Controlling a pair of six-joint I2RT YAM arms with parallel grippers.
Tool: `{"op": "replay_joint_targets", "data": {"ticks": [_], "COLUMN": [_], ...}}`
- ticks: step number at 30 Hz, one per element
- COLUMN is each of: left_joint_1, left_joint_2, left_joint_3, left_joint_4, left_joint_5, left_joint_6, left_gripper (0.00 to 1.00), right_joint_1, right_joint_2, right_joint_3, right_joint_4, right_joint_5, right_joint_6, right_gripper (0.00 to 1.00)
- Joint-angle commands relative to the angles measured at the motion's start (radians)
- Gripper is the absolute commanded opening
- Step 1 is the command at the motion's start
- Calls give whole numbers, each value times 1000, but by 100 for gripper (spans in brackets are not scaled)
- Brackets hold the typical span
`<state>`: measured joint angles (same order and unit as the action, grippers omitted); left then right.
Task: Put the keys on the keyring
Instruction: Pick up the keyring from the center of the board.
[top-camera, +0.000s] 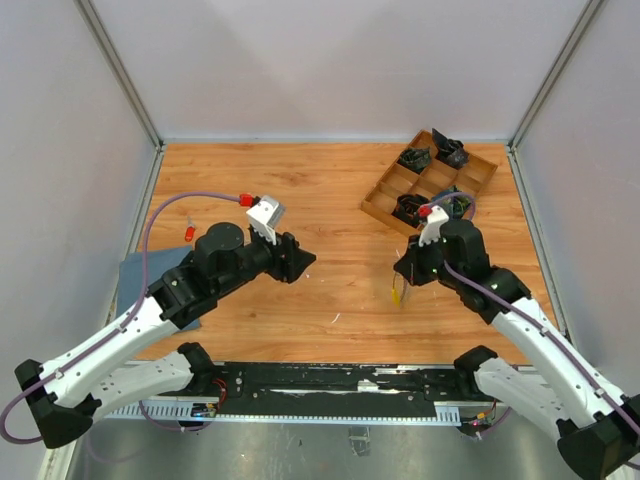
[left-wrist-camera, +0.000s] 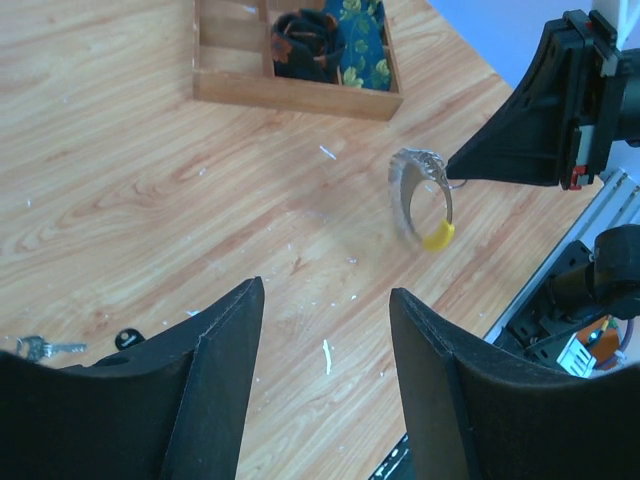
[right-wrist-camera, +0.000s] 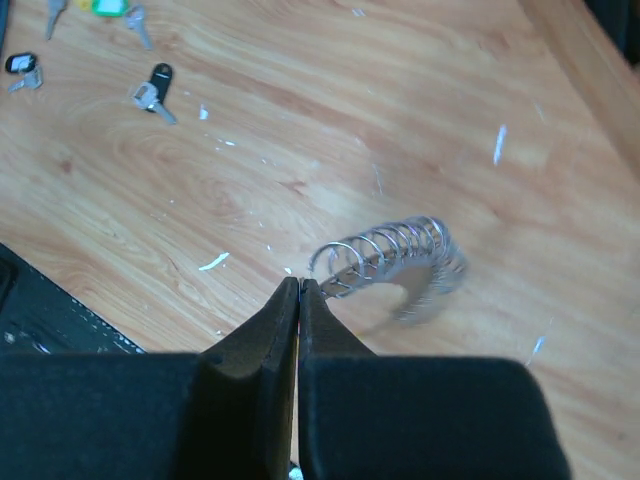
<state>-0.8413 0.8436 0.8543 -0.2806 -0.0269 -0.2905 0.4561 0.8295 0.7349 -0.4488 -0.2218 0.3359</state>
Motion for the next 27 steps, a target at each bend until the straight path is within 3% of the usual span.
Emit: {"op": "replay_joint_targets", "data": {"ticks": [1,5,11,19,27], "left_joint_1": [-4,-4,-4,-4,-5], "left_joint_2": [-23,-27,-43,-76,-75], "left_joint_3": [59,94,107,84,2], "left_joint_4": [15,19,73,198,398], "left_joint_5": [2,11,46,113,270], "left_joint_6": [78,123,172,222,266], "left_gripper": [59,60,61,62,61], "right_joint_1": [156,259,275,289,290], "right_joint_2": [5,40,97,30,3], "right_joint_3": [75,155,271,258,266], "right_joint_4": [84,102,81,202,301], "right_joint_5": [78,79,-127,-301,-441], "right_joint_6": [-199,-308,-366,-482,-564], "right_gripper": [1,1,1,1,1]}}
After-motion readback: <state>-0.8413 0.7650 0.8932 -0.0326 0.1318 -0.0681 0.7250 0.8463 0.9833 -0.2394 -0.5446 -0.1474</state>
